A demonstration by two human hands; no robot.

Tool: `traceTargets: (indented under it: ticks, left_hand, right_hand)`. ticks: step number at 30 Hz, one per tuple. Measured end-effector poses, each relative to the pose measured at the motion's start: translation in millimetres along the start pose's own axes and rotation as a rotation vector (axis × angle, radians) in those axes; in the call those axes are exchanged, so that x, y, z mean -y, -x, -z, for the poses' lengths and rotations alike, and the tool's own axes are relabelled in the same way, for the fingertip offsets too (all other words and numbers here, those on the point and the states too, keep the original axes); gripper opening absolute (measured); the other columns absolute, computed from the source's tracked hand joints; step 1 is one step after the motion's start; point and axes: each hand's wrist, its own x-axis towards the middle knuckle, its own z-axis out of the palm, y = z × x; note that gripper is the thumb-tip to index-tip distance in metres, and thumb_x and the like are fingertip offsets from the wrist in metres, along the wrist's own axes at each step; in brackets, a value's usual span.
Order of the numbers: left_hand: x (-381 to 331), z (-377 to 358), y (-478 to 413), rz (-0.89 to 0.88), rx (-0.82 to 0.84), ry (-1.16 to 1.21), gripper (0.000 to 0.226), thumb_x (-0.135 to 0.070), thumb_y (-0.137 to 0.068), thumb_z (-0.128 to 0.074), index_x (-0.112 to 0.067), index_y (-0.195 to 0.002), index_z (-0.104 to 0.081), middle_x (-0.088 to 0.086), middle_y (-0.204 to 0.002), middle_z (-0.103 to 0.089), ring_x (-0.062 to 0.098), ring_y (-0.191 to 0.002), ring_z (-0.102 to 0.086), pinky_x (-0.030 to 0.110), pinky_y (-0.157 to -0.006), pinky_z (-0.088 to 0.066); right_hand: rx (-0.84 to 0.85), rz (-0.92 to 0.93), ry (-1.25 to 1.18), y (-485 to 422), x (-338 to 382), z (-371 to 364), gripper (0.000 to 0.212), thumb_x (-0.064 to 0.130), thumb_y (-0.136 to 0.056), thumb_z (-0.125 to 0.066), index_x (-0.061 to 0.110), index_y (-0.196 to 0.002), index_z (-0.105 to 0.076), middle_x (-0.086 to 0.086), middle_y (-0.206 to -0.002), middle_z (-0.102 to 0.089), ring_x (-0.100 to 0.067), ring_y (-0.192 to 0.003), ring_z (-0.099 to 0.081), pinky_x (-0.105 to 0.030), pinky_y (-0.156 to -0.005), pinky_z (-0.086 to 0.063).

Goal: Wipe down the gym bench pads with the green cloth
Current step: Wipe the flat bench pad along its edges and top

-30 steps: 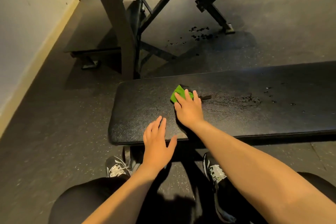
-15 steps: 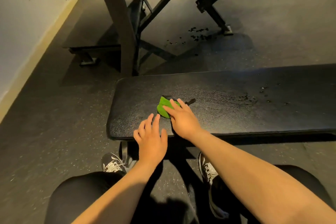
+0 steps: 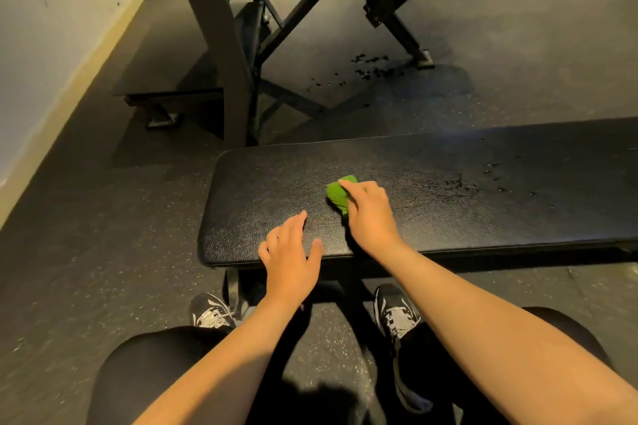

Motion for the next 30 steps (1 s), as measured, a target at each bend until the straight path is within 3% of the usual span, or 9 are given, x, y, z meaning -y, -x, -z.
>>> traceTargets:
  ticks: [4,8,12,16,19,22,25,28,30]
  left_hand:
    - [-7.6,5.2,-19.1,0.02,0.036,0.31,0.059,-0.039,-0.099,-0.054,-0.028,-0.153,-0.034,-0.007,-0.145,-0.05,0.014,-0.129,-0.046,0.038,-0.111,-0.034]
    - [-31.5,16.5,-21.9,0.166,0.17,0.744,0.053,-0.032,-0.103,-0.053,-0.028,-0.153,-0.035,-0.011,-0.133,-0.058,-0.014,-0.103,-0.057,0.0,-0.079,-0.041]
    - [-37.5,16.0,-26.3,0.246,0.114,0.97,0.047,-0.019,-0.103,-0.054,-0.022,-0.147,-0.037,0.002,-0.11,-0.07,-0.002,-0.089,-0.068,0.011,-0.075,-0.049]
    - [-38.2,18.1,-29.5,0.359,0.005,1.066,0.04,-0.008,-0.1,-0.052,-0.036,-0.127,-0.046,0.002,-0.087,-0.07,0.008,-0.07,-0.061,0.026,-0.068,-0.046]
    - [-42.7,18.3,-31.0,0.425,-0.014,1.171,0.035,-0.006,-0.1,-0.049,-0.033,-0.121,-0.057,0.009,-0.107,-0.07,0.019,-0.091,-0.067,0.039,-0.085,-0.054]
    - [-48.4,19.2,-31.2,0.463,0.004,1.235,0.032,-0.006,-0.102,-0.046,-0.021,-0.125,-0.063,0.006,-0.121,-0.069,0.02,-0.11,-0.067,0.037,-0.099,-0.053]
    - [-46.4,18.6,-29.0,0.38,0.072,1.148,0.032,-0.012,-0.099,-0.051,-0.031,-0.117,-0.069,-0.002,-0.122,-0.07,0.013,-0.115,-0.065,0.033,-0.101,-0.05]
    - [-47.7,20.5,-30.8,0.26,0.14,0.829,0.024,-0.031,-0.099,-0.052,-0.034,-0.113,-0.071,-0.008,-0.108,-0.069,0.001,-0.1,-0.061,0.016,-0.084,-0.045]
    - [-47.6,18.6,-33.6,0.277,0.104,0.791,0.029,-0.03,-0.099,-0.05,-0.011,-0.091,-0.07,0.002,-0.087,-0.057,0.007,-0.079,-0.051,0.016,-0.062,-0.039]
  right_hand:
    - [0.133,0.052,-0.278,10.0,25.4,-7.4,0.04,0.005,-0.098,-0.048,0.021,-0.133,-0.059,-0.005,-0.121,-0.059,-0.017,-0.112,-0.052,-0.024,-0.096,-0.038]
    - [0.147,-0.002,-0.423,16.2,22.5,-2.6,0.039,0.005,-0.097,-0.05,0.025,-0.13,-0.057,0.006,-0.125,-0.058,-0.009,-0.117,-0.051,-0.019,-0.097,-0.037]
    - [0.155,-0.018,-0.387,21.9,12.6,-0.1,0.037,0.014,-0.097,-0.057,0.027,-0.132,-0.056,0.0,-0.125,-0.052,-0.012,-0.12,-0.046,-0.014,-0.098,-0.032]
    - [0.145,-0.066,-0.358,27.6,8.6,-0.1,0.035,0.03,-0.097,-0.06,0.034,-0.132,-0.057,0.001,-0.129,-0.039,-0.016,-0.125,-0.037,-0.034,-0.112,-0.032]
    - [0.26,-0.091,-0.468,29.6,14.5,4.5,0.04,0.034,-0.099,-0.056,0.034,-0.138,-0.05,0.002,-0.131,-0.044,-0.007,-0.123,-0.043,-0.032,-0.111,-0.036]
    - [0.25,-0.084,-0.51,27.6,18.9,4.2,0.042,0.032,-0.095,-0.061,0.039,-0.136,-0.051,0.007,-0.13,-0.055,-0.006,-0.119,-0.051,-0.033,-0.106,-0.042]
    - [0.157,-0.11,-0.55,24.5,21.0,4.1,0.05,0.018,-0.092,-0.066,0.029,-0.139,-0.052,0.011,-0.132,-0.057,-0.007,-0.121,-0.053,-0.03,-0.107,-0.042]
    - [0.075,-0.137,-0.69,22.7,26.2,5.3,0.049,0.013,-0.09,-0.069,0.031,-0.132,-0.051,0.013,-0.123,-0.063,-0.005,-0.114,-0.06,-0.031,-0.102,-0.046]
    - [0.075,-0.158,-0.806,22.5,30.3,4.4,0.041,0.012,-0.091,-0.068,0.026,-0.125,-0.05,0.006,-0.116,-0.068,-0.008,-0.11,-0.064,-0.032,-0.099,-0.049]
